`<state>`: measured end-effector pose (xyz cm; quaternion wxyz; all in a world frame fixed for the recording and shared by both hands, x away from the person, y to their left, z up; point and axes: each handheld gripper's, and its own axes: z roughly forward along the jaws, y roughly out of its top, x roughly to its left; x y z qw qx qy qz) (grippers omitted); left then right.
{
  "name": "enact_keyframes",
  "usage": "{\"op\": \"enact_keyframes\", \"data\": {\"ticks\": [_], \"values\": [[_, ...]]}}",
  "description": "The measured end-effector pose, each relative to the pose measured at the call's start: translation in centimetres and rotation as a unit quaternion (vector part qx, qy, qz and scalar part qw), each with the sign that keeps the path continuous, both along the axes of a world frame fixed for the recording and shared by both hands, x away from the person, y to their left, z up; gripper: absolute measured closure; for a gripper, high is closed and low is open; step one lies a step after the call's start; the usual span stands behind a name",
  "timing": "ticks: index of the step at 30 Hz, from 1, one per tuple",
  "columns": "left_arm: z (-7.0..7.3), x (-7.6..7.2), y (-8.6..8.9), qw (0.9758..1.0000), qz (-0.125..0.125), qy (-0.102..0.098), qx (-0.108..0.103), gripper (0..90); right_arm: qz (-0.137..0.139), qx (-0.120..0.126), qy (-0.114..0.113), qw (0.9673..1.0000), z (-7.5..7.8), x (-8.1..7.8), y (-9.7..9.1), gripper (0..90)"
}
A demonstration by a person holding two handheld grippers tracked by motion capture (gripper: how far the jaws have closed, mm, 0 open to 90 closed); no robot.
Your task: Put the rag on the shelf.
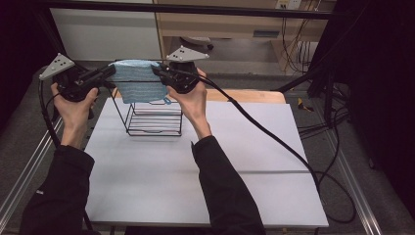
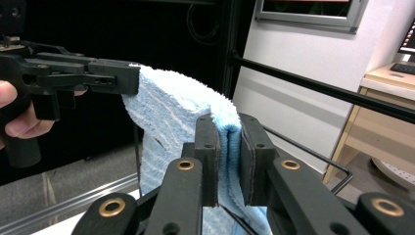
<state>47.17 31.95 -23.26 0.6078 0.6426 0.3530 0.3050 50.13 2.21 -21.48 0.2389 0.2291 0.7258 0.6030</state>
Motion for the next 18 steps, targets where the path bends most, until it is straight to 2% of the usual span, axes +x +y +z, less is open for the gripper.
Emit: {"op": "enact_keyframes", "data": {"ticks": [12, 18], "values": [[-0.8, -1.4, 0.4, 0.9994, -0.023, 0.022, 0.016, 79.8, 0.018, -0.03, 0.018, 0.9992, -0.5, -1.1, 0.0, 80.1], [-1.4, -2.2, 0.3, 0.9984, -0.026, 0.038, 0.034, 79.5, 0.025, -0.045, 0.026, 0.9984, -0.8, -1.5, 0.2, 79.9]]}}
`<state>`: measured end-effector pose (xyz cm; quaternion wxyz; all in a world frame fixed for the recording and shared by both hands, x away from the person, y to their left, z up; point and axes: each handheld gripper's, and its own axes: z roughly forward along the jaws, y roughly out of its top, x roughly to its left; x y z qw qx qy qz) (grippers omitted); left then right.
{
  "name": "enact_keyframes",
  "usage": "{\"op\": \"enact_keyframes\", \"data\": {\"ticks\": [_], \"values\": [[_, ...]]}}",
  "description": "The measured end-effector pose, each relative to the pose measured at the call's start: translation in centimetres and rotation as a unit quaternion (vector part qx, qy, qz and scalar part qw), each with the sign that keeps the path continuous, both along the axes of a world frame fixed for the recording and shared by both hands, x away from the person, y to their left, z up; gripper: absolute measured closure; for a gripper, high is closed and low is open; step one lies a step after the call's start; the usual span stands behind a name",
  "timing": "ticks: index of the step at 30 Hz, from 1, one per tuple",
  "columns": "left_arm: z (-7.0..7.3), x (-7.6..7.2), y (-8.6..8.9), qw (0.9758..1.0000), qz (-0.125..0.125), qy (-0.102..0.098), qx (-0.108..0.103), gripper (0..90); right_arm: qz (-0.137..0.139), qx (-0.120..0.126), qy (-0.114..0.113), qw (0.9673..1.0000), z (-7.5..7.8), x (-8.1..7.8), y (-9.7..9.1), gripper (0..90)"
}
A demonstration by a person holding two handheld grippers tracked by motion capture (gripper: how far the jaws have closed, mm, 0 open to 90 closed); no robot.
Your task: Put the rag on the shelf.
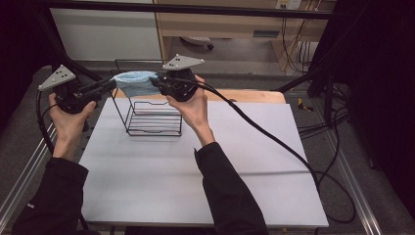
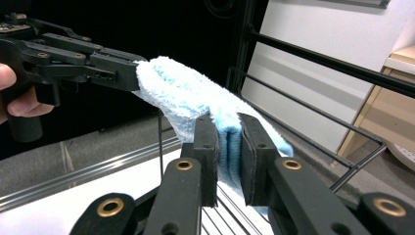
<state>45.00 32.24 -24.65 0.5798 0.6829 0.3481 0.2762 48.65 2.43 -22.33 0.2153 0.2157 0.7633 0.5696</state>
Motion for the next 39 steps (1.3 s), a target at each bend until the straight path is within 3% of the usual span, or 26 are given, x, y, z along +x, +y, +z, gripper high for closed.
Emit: {"op": "enact_keyframes", "data": {"ticks": [4, 10, 15, 18, 28, 39], "values": [[0.5, -0.3, 0.1, 0.9999, -0.003, 0.014, 0.005, 77.5, 0.006, 0.006, 0.008, 0.9999, -0.4, 0.1, -0.2, 80.1], [2.6, -0.5, 0.1, 0.9998, 0.007, 0.019, -0.004, 75.0, 0.013, 0.008, 0.012, 0.9998, -0.9, 0.0, -0.5, 80.2], [4.1, 0.0, -0.4, 0.9995, 0.014, 0.029, 0.001, 81.2, 0.016, 0.0, 0.01, 0.9998, -1.1, -0.1, -0.4, 80.0], [4.5, 0.6, -1.0, 0.9987, 0.017, 0.044, 0.017, 84.8, 0.017, -0.005, 0.007, 0.9998, -1.2, -0.2, -0.4, 79.7], [2.7, 1.1, -1.8, 0.9946, -0.002, 0.085, 0.06, 89.3, 0.017, -0.011, 0.005, 0.9998, -1.4, -0.3, -0.2, 77.0], [1.2, 1.1, -2.0, 0.9933, -0.01, 0.086, 0.076, 89.5, 0.023, 0.012, 0.01, 0.9996, -0.8, -0.6, -0.4, 65.1]]}}
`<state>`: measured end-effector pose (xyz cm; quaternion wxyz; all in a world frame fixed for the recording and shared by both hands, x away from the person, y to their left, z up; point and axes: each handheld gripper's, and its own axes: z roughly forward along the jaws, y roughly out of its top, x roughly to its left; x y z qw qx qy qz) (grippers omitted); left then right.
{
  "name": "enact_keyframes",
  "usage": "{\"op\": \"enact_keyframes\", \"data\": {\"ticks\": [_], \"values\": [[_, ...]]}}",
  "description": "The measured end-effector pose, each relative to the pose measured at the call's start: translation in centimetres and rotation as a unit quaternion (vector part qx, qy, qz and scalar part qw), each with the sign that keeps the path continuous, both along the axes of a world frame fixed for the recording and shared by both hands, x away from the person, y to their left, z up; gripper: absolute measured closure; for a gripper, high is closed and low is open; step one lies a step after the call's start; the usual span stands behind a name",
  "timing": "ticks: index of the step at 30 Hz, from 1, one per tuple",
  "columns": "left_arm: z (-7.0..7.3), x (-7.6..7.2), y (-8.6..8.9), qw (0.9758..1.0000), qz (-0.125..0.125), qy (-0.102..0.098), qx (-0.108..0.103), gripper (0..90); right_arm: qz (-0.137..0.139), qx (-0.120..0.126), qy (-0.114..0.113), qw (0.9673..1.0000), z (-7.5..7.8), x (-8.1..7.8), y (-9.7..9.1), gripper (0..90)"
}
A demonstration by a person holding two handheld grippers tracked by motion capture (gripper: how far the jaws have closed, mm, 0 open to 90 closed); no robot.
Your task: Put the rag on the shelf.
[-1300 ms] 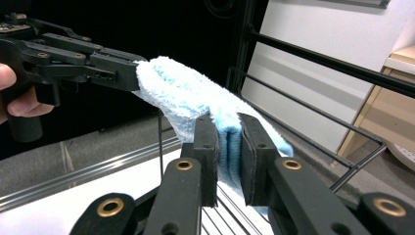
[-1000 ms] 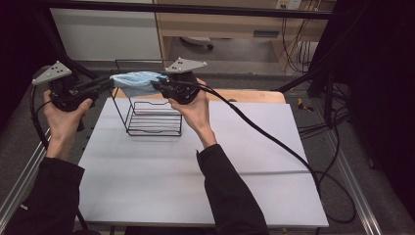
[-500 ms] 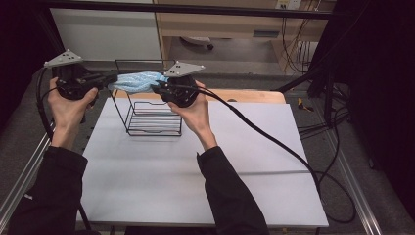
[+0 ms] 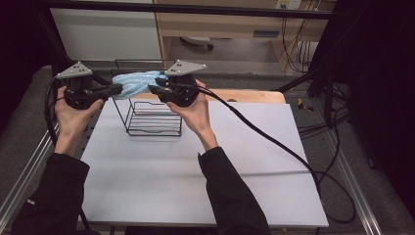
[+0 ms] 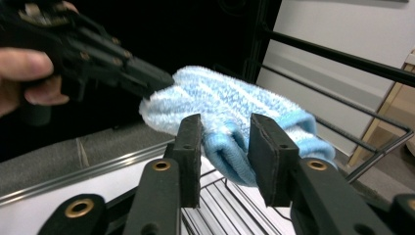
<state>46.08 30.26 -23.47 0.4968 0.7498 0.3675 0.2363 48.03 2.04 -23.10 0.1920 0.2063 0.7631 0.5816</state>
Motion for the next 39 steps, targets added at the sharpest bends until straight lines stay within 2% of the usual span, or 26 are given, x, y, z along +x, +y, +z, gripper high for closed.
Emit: {"op": "enact_keyframes", "data": {"ticks": [7, 10, 13, 16, 17, 19, 21, 25, 32, 39], "values": [[-0.6, 0.1, 0.0, 1.0, -0.003, -0.005, 0.002, 89.5, -0.009, 0.041, 0.012, 0.9991, 0.8, 0.4, -0.3, 61.8], [-0.8, 0.1, -0.1, 0.9999, -0.004, -0.006, 0.008, 89.5, -0.008, 0.033, 0.011, 0.9994, 1.1, 0.3, -0.1, 61.9], [-1.1, 0.1, -0.1, 0.9997, -0.002, -0.004, 0.026, 89.5, 0.0, 0.035, 0.005, 0.9994, 1.8, 0.0, 0.6, 63.1], [-1.4, 0.1, -0.1, 0.9997, -0.003, -0.004, 0.023, 89.5, 0.007, 0.027, 0.008, 0.9996, 2.2, -0.2, 1.1, 70.0], [-1.5, 0.1, 0.0, 0.9998, -0.003, -0.005, 0.02, 89.5, 0.01, 0.024, 0.018, 0.9995, 2.0, -0.2, 1.2, 74.8], [-1.6, 0.1, 0.0, 0.9998, -0.004, -0.006, 0.018, 89.5, 0.01, 0.002, 0.042, 0.9991, 1.3, 0.0, 1.4, 83.9], [-1.7, 0.1, 0.1, 0.9998, -0.005, -0.007, 0.018, 89.5, 0.01, -0.005, 0.054, 0.9985, 0.5, 0.2, 1.3, 88.4], [-1.9, 0.1, 0.1, 0.9998, -0.005, -0.007, 0.02, 89.5, 0.001, -0.011, 0.08, 0.9967, -1.1, 0.9, 0.7, 90.0], [-3.1, 0.6, -0.1, 0.9999, 0.003, -0.002, 0.014, 89.4, -0.017, -0.02, 0.078, 0.9966, -3.0, 1.6, 0.2, 90.0], [-3.4, 1.0, -0.2, 1.0, 0.008, -0.002, -0.005, 89.3, -0.023, -0.02, 0.066, 0.9973, -3.7, 1.8, 0.2, 87.9]]}}
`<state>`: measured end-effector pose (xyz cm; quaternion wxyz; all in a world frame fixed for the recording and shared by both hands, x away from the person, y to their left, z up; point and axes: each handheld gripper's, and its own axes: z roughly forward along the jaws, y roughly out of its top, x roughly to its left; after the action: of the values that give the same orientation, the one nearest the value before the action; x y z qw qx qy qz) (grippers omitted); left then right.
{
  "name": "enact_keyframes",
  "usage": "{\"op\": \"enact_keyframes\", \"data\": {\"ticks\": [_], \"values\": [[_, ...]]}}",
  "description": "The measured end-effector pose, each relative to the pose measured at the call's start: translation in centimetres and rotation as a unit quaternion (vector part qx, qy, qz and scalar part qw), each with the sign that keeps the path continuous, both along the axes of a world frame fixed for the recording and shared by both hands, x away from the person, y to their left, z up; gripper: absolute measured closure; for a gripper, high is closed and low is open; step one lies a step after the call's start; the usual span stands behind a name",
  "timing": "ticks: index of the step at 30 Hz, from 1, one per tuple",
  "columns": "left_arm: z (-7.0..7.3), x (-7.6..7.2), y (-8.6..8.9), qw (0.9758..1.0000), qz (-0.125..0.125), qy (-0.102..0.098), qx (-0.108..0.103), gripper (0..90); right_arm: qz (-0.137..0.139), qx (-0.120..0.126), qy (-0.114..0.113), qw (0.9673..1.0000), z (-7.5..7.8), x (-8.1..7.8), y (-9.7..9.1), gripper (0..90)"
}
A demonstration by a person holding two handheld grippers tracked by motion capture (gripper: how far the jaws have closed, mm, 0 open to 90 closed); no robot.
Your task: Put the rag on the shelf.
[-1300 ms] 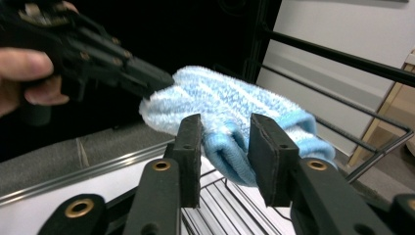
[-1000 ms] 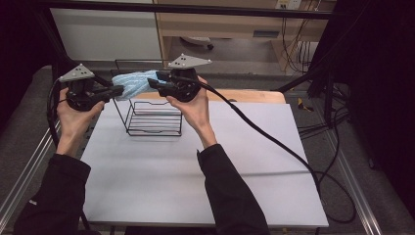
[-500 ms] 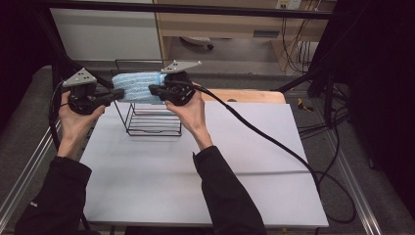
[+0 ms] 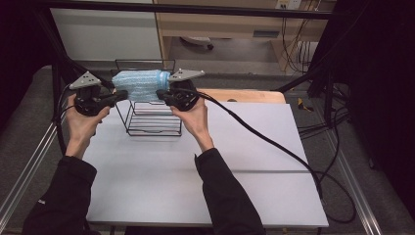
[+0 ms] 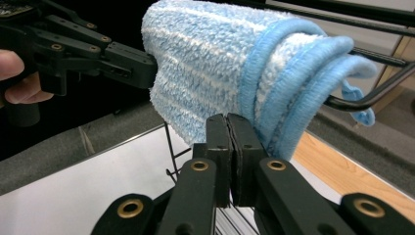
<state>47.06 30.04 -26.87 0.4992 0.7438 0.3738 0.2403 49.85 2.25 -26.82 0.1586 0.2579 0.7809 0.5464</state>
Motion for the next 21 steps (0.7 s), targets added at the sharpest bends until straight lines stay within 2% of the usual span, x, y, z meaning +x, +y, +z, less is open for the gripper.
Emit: {"op": "enact_keyframes", "data": {"ticks": [5, 9, 17, 21], "values": [[0.2, -0.6, 0.2, 0.9999, -0.005, 0.0, -0.012, 84.3, 0.009, 0.003, -0.009, 0.9999, 0.4, -0.7, -0.2, 81.5], [0.7, -1.2, 0.3, 0.9998, 0.0, 0.001, -0.019, 75.1, 0.016, 0.012, -0.018, 0.9996, 1.0, -1.4, -0.5, 74.6], [1.9, -2.4, 0.2, 0.9997, 0.007, -0.018, -0.016, 59.6, 0.015, 0.025, -0.028, 0.9992, 2.3, -2.2, -1.5, 63.8], [2.3, -3.1, 0.4, 0.9996, 0.01, -0.025, -0.013, 54.4, 0.009, 0.021, -0.031, 0.9993, 2.9, -2.6, -2.2, 56.9]]}}
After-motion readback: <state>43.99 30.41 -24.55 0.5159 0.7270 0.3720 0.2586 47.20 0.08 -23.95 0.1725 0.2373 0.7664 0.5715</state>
